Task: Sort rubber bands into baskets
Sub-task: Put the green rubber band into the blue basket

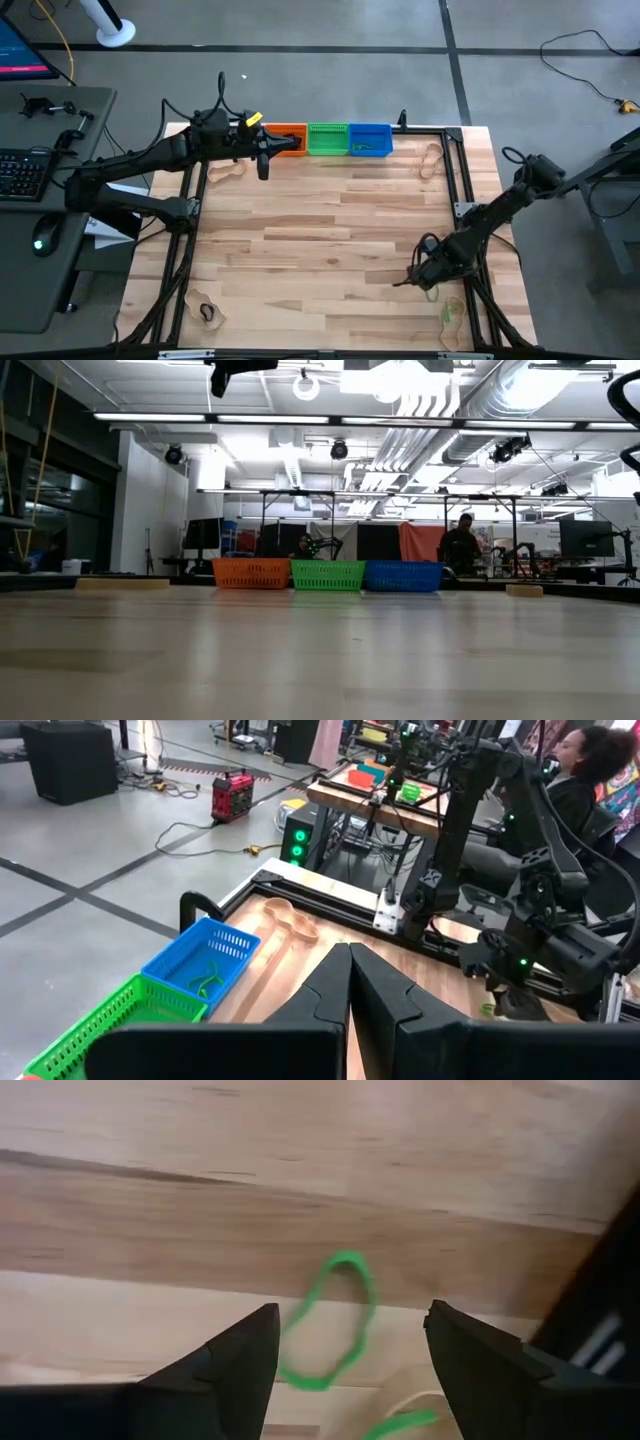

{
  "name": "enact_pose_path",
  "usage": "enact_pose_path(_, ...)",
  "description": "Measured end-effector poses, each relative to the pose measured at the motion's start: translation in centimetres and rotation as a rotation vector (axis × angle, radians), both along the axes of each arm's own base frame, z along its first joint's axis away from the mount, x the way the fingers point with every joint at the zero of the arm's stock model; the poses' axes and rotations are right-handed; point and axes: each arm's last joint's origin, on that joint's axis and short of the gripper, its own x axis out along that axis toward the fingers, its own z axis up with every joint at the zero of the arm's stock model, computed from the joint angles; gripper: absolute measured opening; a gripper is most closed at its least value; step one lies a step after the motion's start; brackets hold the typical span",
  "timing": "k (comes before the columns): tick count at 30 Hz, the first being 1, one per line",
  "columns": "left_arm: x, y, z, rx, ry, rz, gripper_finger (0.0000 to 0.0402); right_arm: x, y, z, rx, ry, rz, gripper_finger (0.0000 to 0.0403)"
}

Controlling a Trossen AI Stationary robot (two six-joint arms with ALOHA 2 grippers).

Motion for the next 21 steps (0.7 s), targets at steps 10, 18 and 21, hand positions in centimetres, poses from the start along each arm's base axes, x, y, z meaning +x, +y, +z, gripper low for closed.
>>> enact_pose_path(10, 0.0, 0.0, 0.0, -0.025, -0.005, 0.005, 0.0, 0.1, 0.0, -0.2, 0.003, -0.028, -0.013, 0.024)
enact_pose_path(18, 0.0, 0.0, 0.0, -0.028, -0.006, 0.006, 0.0, -0.8, -0.6, -3.2, 0.093, -0.054, -0.101, 0.024)
enact_pose_path(21, 0.0, 0.0, 0.0, -0.038, -0.008, 0.007, 0.0, -0.8, -0.6, -3.3, 0.114, -0.052, -0.067, 0.0227)
